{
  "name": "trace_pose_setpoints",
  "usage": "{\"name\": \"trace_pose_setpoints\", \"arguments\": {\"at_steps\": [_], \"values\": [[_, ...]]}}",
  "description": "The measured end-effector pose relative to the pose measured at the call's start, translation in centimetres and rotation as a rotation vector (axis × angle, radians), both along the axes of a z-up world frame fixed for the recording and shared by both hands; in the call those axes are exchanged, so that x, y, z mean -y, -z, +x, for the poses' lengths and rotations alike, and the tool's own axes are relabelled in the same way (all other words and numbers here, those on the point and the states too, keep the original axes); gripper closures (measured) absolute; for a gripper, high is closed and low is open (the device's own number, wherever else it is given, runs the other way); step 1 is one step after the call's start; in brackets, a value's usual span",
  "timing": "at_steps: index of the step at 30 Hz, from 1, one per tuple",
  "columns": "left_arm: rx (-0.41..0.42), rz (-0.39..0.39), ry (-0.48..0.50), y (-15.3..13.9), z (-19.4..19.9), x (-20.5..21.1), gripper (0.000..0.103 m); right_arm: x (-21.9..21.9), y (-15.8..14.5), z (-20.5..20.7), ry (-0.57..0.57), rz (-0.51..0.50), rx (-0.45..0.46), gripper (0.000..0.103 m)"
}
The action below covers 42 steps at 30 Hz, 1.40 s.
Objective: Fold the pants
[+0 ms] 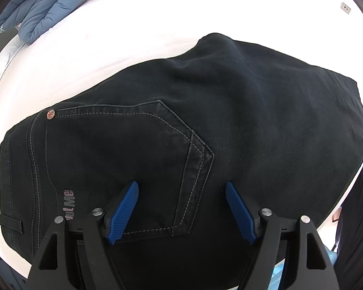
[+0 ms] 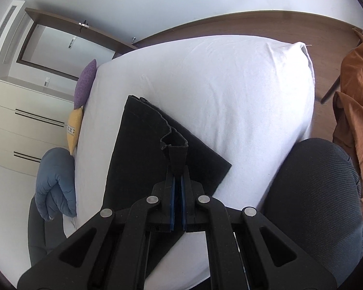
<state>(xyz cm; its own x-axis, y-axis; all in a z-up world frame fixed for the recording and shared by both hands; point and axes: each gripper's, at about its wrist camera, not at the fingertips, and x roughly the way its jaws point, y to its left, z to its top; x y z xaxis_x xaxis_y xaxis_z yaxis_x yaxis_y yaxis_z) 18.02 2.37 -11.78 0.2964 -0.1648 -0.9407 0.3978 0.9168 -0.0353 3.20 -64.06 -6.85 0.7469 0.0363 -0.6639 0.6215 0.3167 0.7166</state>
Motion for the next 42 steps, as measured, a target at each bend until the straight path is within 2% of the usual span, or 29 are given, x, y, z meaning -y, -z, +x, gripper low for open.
{"name": "trace_pose_setpoints", "arguments": {"at_steps": [3,7,12,14,16,17,19,22,26,28,30,32,33,34,36,38,40,42], "values": [[-0.005,0.009,0.004,0.0,0.4,0.3,0.026,-0.3,2.4,-0.9,0.017,0.065,-0.007,0.101],[-0.007,0.014,0.01,-0.2,0.5,0.8,0.025,-1.3,3.4,-0.1,-0.016,0.059,-0.004,0.101],[0.001,0.002,0.007,-0.3,0.4,0.9,0.021,-0.1,4.6,-0.2,-0.075,0.138,0.039,0.098],[0.005,0.001,0.006,-0.3,0.4,0.9,0.02,0.4,4.0,-1.0,-0.07,0.101,0.019,0.095],[0.01,-0.003,0.002,-0.2,0.5,1.1,0.019,1.9,2.8,-2.6,-0.001,-0.018,-0.058,0.087],[0.012,-0.005,0.001,-0.2,0.4,0.9,0.019,2.7,2.1,-3.5,0.048,-0.053,-0.082,0.087],[0.014,-0.004,-0.001,-0.2,0.4,0.9,0.018,4.1,0.9,-4.9,0.09,-0.049,-0.062,0.087],[0.017,-0.001,-0.01,-0.2,0.4,1.2,0.015,2.7,-2.2,-3.1,-0.016,-0.13,-0.004,0.087],[0.029,0.016,-0.013,1.1,-1.1,2.5,0.006,-3.4,-3.6,3.3,-0.286,-0.091,0.132,0.087],[0.036,0.022,-0.023,1.1,-1.9,3.0,0.004,-6.7,-2.6,6.4,-0.381,-0.064,0.163,0.087],[0.036,0.016,-0.035,1.1,-2.1,3.2,0.004,-8.6,-0.5,8.7,-0.442,0.003,0.164,0.087],[0.042,0.008,-0.037,1.1,-2.3,3.4,0.004,-9.7,2.9,10.1,-0.471,0.029,0.077,0.087],[0.044,0.001,-0.036,1.1,-2.4,3.3,0.004,-9.6,4.7,10.2,-0.466,0.022,0.007,0.088],[0.046,-0.006,-0.035,1.0,-2.5,3.1,0.005,-8.7,6.1,9.5,-0.44,0.061,0.034,0.099],[0.045,-0.02,-0.038,0.8,-2.6,2.7,0.005,-6.5,7.0,7.4,-0.345,0.093,0.048,0.103],[0.041,-0.03,-0.037,0.3,-2.7,2.2,0.005,-3.9,6.4,5.3,-0.253,0.054,0.03,0.103],[0.055,-0.046,-0.024,-0.6,-2.9,2.6,0.007,-1.0,4.6,3.3,-0.151,-0.047,-0.062,0.103],[0.088,-0.062,-0.015,-1.8,-2.6,3.2,0.007,0.1,2.3,2.5,-0.101,-0.098,-0.09,0.103]]}}
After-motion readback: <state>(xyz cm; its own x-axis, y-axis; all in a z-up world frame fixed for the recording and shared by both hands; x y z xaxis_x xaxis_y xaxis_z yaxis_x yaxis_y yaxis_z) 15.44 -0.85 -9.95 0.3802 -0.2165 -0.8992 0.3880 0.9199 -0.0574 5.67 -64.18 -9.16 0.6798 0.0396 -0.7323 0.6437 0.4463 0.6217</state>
